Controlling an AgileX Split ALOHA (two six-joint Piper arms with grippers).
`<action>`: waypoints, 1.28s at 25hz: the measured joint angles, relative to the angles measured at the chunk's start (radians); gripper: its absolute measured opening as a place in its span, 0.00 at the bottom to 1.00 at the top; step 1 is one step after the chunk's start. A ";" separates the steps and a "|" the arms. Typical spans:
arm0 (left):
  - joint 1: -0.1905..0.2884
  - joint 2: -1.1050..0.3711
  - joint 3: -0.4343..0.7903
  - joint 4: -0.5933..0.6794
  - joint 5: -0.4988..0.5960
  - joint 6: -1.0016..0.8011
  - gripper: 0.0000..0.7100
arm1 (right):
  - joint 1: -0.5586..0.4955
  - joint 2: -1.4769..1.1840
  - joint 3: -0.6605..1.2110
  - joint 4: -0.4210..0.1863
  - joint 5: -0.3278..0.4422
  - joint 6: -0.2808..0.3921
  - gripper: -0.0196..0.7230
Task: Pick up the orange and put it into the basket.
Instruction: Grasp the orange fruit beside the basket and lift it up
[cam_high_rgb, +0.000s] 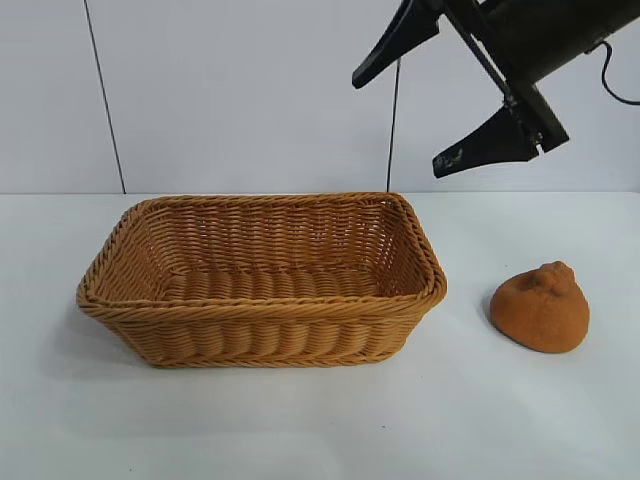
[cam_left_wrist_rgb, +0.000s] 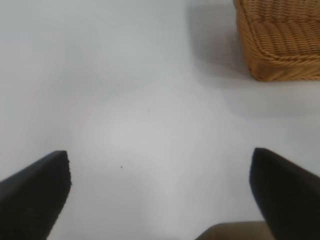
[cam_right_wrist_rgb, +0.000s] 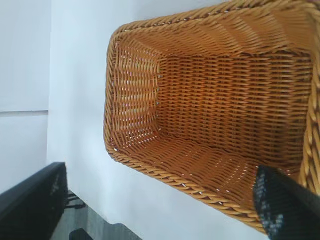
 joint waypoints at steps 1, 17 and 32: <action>0.000 -0.007 0.000 0.000 0.000 0.000 0.98 | 0.000 0.000 -0.019 -0.028 0.009 0.015 0.96; 0.000 -0.151 0.000 0.000 0.000 -0.036 0.98 | -0.061 0.000 -0.121 -0.578 0.057 0.332 0.96; 0.000 -0.151 0.000 0.000 0.000 -0.036 0.98 | -0.177 0.106 -0.121 -0.644 0.081 0.344 0.96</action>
